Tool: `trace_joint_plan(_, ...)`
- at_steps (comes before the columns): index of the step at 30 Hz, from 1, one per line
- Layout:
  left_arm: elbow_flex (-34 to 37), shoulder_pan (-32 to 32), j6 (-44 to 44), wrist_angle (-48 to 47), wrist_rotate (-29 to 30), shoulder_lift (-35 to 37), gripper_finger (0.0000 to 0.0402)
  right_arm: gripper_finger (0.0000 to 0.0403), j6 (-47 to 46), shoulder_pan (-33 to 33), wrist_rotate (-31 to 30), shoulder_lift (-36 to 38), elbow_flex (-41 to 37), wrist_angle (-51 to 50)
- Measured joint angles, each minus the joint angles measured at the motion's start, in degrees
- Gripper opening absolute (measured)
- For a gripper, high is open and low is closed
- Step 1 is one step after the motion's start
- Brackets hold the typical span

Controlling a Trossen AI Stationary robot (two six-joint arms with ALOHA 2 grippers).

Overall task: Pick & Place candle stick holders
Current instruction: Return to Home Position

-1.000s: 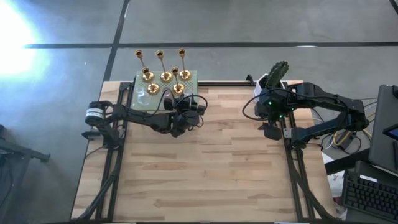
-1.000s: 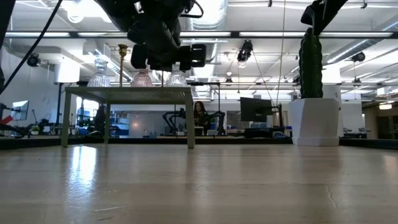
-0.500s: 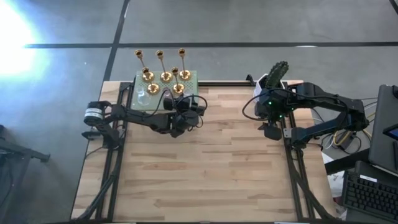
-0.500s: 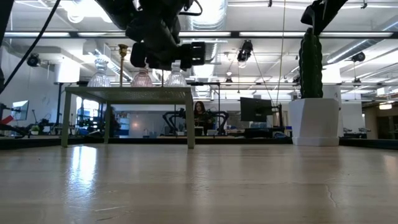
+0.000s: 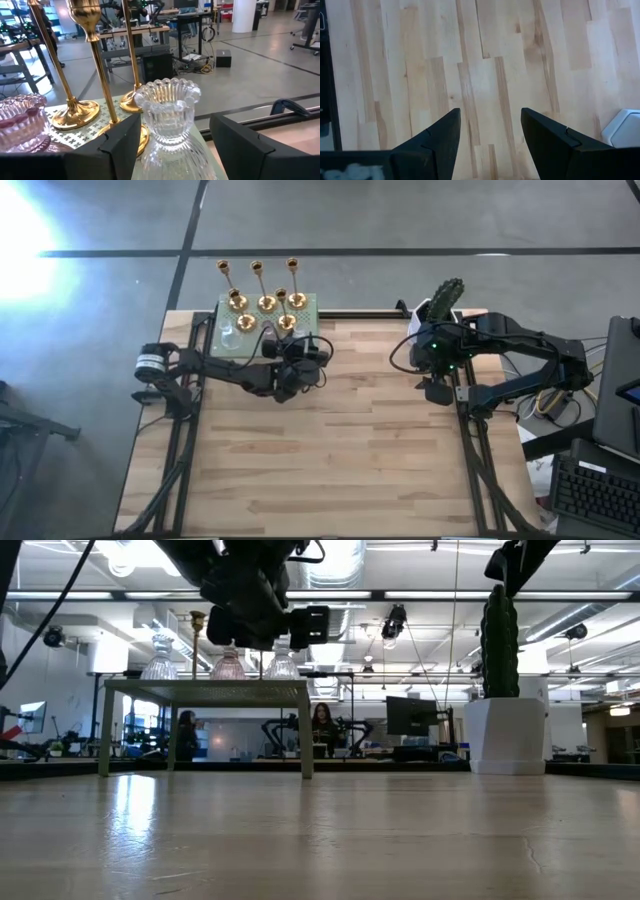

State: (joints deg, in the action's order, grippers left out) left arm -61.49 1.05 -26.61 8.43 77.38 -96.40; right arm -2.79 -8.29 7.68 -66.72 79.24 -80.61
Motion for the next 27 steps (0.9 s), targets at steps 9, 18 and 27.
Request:
trace_joint_plan(9, 0.0, -2.7, 1.4, -0.5, 1.8, 0.6, 0.0241, 0.0205, 0.0, 0.0, 0.0, 0.0, 0.0, -0.1)
trace_joint_plan(18, -0.1, -10.5, 6.8, -0.7, 3.4, 7.0, 0.0240, 0.0205, 0.2, 0.0, 0.0, 0.0, 0.0, -0.1)
trace_joint_plan(27, 1.9, -23.9, 28.5, -2.0, -27.3, 15.1, 0.0233, 0.0205, 0.4, 0.0, -0.2, 0.0, 0.0, 0.7)
